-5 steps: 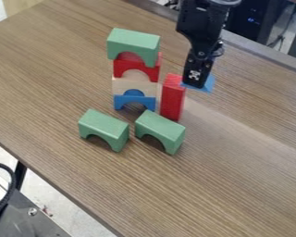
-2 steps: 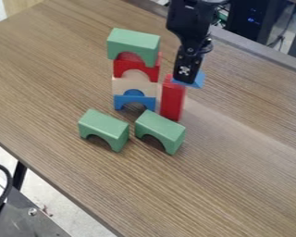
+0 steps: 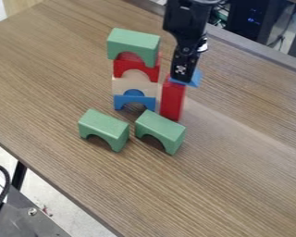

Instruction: Put blue triangle on top of the red block

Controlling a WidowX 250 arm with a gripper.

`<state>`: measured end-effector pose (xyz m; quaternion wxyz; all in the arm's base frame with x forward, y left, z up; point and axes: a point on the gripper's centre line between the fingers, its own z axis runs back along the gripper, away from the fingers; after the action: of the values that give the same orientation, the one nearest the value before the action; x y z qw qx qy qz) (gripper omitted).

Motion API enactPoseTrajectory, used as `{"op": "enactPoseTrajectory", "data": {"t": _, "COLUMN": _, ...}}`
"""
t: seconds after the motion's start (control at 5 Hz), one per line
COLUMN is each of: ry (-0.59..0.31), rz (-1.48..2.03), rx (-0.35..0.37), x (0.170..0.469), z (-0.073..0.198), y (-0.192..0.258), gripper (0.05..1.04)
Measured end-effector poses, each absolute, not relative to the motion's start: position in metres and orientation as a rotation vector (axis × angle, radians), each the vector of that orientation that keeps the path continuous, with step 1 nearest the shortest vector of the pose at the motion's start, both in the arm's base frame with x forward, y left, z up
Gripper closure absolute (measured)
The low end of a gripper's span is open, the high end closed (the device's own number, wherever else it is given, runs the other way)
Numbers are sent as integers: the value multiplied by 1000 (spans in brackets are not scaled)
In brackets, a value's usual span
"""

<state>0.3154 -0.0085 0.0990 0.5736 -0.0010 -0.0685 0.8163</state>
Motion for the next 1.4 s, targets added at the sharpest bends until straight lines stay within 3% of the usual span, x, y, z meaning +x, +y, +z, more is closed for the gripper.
{"op": "enactPoseTrajectory", "data": {"t": 1.4, "ry": -166, "rz": 1926, "rx": 15, "x": 314, "z": 95, "y": 0, "gripper": 552}}
